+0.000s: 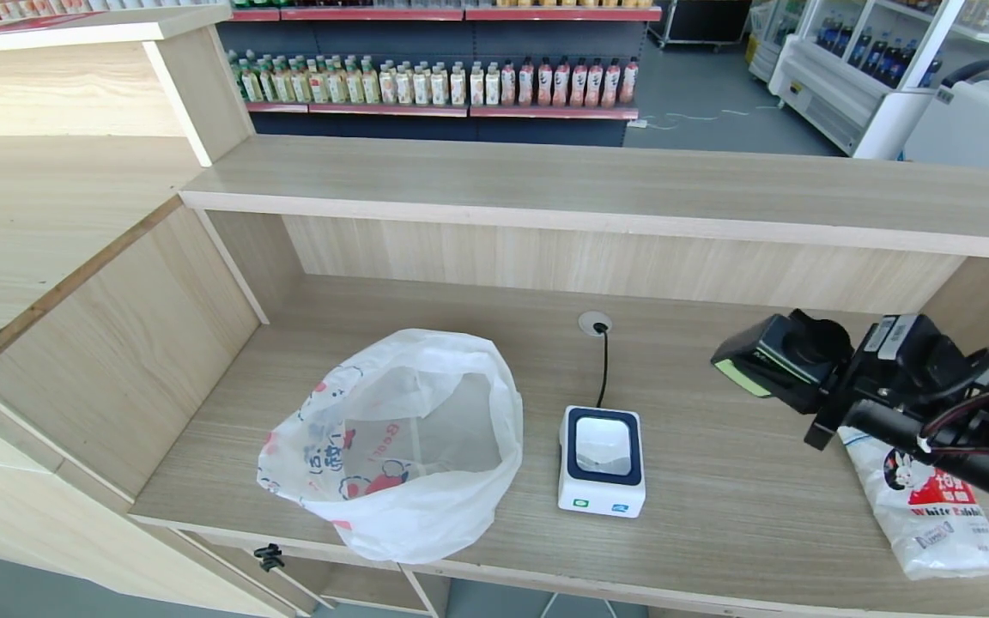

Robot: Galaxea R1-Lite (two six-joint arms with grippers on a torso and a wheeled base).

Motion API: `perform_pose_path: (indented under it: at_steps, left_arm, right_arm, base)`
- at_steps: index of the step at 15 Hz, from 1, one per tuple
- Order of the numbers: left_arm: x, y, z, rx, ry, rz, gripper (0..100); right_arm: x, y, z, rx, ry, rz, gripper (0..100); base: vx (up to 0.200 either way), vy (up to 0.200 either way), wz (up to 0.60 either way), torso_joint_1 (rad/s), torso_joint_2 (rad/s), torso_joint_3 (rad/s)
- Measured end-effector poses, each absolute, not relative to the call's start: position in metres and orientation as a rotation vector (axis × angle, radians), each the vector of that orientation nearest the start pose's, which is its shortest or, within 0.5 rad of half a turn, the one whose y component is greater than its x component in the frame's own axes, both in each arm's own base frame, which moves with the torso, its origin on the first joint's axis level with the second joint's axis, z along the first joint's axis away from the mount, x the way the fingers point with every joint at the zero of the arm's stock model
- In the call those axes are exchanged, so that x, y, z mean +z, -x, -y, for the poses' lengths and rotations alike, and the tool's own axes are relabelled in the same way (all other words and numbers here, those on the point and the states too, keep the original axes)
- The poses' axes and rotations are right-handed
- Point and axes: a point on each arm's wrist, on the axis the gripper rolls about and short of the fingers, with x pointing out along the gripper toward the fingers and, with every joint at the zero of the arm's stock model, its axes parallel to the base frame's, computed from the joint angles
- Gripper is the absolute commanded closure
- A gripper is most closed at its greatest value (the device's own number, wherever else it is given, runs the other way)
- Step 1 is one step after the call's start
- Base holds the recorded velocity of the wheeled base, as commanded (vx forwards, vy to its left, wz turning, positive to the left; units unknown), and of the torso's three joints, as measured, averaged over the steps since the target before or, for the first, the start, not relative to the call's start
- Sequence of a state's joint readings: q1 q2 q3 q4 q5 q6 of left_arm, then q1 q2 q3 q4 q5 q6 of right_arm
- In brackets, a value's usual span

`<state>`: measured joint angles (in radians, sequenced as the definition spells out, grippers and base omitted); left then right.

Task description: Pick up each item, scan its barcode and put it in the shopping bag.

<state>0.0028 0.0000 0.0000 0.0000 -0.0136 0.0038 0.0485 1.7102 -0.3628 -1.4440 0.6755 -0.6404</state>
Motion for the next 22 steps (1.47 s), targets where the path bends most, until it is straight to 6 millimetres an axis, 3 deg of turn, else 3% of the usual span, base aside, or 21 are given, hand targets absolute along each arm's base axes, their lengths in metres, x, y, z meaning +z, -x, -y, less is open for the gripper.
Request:
perform_pose_path:
  at_steps: [4, 10, 13, 17, 22]
  left_arm:
    - [0.075, 0.023, 0.0, -0.011, -0.004, 0.0, 0]
    - [0.075, 0.023, 0.0, -0.011, -0.004, 0.0, 0]
    - [0.075, 0.023, 0.0, -0.011, -0.004, 0.0, 0]
    - [0.075, 0.023, 0.0, -0.011, -0.004, 0.0, 0]
    - [0.075, 0.023, 0.0, -0.011, -0.004, 0.0, 0]
  right_arm:
    - [0.203, -0.219, -0.026, 0.546, 1.031, 0.589, 100]
    - [0.23, -0.194, -0.043, 0.422, 1.37, 0.885, 100]
    - [0.252, -0.176, -0.044, 0.162, 1.598, 1.128, 100]
    - [0.259, -0.156, -0.053, -0.035, 1.838, 1.309, 100]
    - [0.25, -0.138, -0.071, -0.093, 1.939, 1.502, 100]
  base:
    - [0.0, 0.0, 0.0, 0.0, 0.0, 0.0]
    - [0.0, 0.0, 0.0, 0.0, 0.0, 0.0]
    - [0.0, 0.0, 0.0, 0.0, 0.0, 0.0]
    - [0.0, 0.0, 0.0, 0.0, 0.0, 0.0]
    - [0.0, 0.0, 0.0, 0.0, 0.0, 0.0]
